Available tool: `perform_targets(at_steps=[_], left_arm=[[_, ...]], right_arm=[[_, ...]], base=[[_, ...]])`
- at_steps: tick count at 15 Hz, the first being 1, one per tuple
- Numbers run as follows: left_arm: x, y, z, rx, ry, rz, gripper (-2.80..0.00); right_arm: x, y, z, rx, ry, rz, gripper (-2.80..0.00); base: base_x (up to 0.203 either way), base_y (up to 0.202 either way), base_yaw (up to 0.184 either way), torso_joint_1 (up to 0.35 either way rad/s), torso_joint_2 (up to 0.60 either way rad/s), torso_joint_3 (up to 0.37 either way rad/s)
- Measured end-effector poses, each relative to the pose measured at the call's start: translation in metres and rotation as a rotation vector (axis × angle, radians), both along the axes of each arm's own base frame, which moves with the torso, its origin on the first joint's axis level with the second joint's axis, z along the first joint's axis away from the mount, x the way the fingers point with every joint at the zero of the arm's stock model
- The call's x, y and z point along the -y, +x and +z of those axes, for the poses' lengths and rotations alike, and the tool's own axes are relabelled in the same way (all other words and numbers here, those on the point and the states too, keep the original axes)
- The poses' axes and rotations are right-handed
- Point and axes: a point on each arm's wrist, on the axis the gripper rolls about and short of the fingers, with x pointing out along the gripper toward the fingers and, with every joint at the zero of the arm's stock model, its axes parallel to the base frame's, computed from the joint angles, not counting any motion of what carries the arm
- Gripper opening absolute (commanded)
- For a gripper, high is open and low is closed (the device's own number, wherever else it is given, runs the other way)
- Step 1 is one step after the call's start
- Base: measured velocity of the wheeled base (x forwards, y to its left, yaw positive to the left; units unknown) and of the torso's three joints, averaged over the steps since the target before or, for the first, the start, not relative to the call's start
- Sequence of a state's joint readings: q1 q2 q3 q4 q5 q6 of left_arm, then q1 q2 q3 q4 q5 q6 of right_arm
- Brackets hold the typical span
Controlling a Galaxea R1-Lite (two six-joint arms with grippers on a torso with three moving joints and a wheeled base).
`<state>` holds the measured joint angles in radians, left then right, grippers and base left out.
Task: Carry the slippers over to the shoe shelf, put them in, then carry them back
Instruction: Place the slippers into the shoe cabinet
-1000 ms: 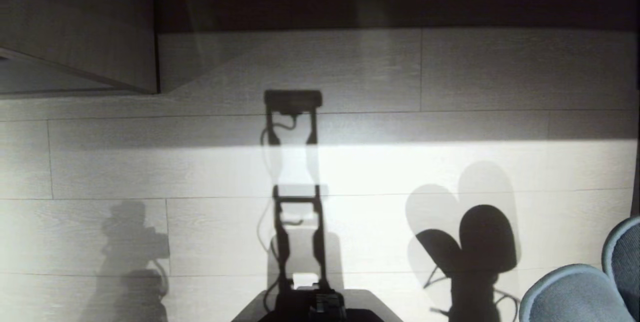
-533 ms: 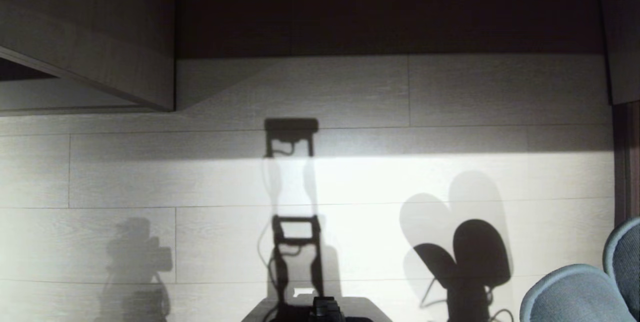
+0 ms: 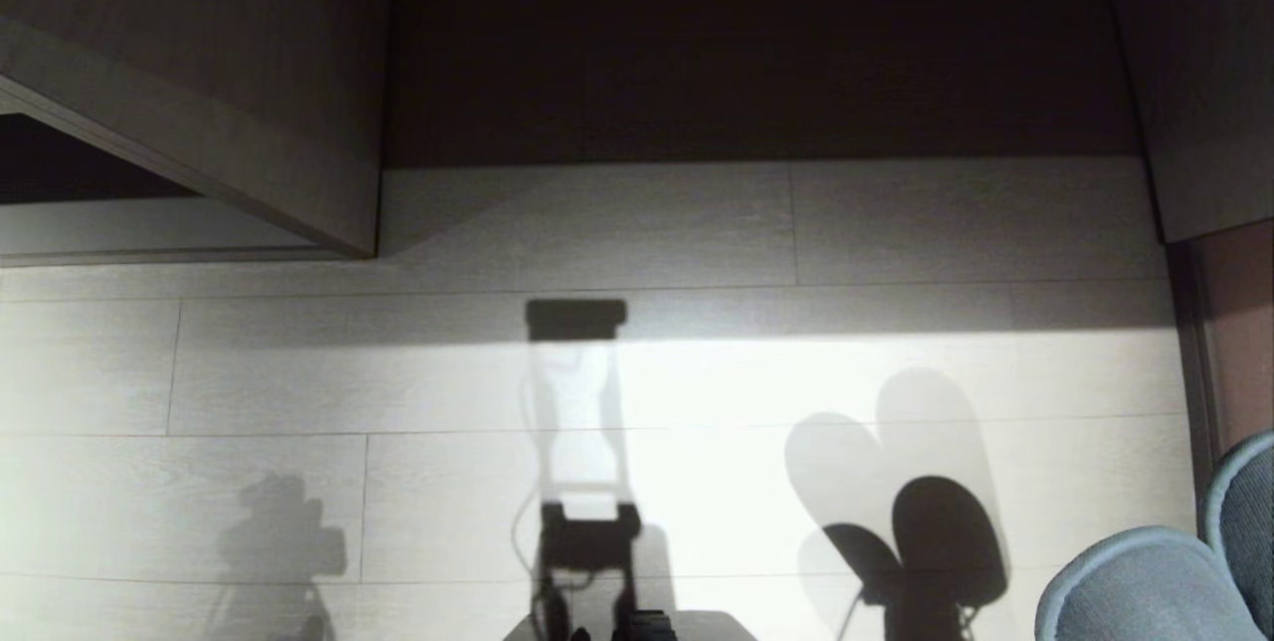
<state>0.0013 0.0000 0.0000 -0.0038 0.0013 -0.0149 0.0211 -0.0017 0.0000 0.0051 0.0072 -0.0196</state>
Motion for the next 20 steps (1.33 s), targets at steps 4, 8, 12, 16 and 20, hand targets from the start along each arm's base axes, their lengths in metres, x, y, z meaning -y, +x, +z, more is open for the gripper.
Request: perform_targets(at_steps=[4, 8, 12, 16, 20], left_arm=[[0.0000, 0.0000, 0.0000, 0.000, 0.000, 0.000, -2.80], [0.0000, 0.0000, 0.0000, 0.000, 0.000, 0.000, -2.80], [0.0000, 0.0000, 0.0000, 0.000, 0.000, 0.000, -2.80], [0.0000, 0.0000, 0.0000, 0.000, 0.000, 0.000, -2.80], [0.0000, 0.0000, 0.0000, 0.000, 0.000, 0.000, -2.80]], right_arm=[[0.0000, 0.0000, 0.0000, 0.000, 0.000, 0.000, -2.80], [0.0000, 0.0000, 0.0000, 0.000, 0.000, 0.000, -2.80], [0.0000, 0.0000, 0.0000, 0.000, 0.000, 0.000, -2.80], [0.0000, 0.0000, 0.0000, 0.000, 0.000, 0.000, -2.80], [0.0000, 0.0000, 0.0000, 0.000, 0.000, 0.000, -2.80]], base=[[0.000, 0.000, 0.000, 0.003, 0.00, 0.203], [0.000, 0.000, 0.000, 0.004, 0.00, 0.206], [0.000, 0.000, 0.000, 0.003, 0.00, 0.205], [0.000, 0.000, 0.000, 0.005, 0.00, 0.201], [0.000, 0.000, 0.000, 0.003, 0.00, 0.202]])
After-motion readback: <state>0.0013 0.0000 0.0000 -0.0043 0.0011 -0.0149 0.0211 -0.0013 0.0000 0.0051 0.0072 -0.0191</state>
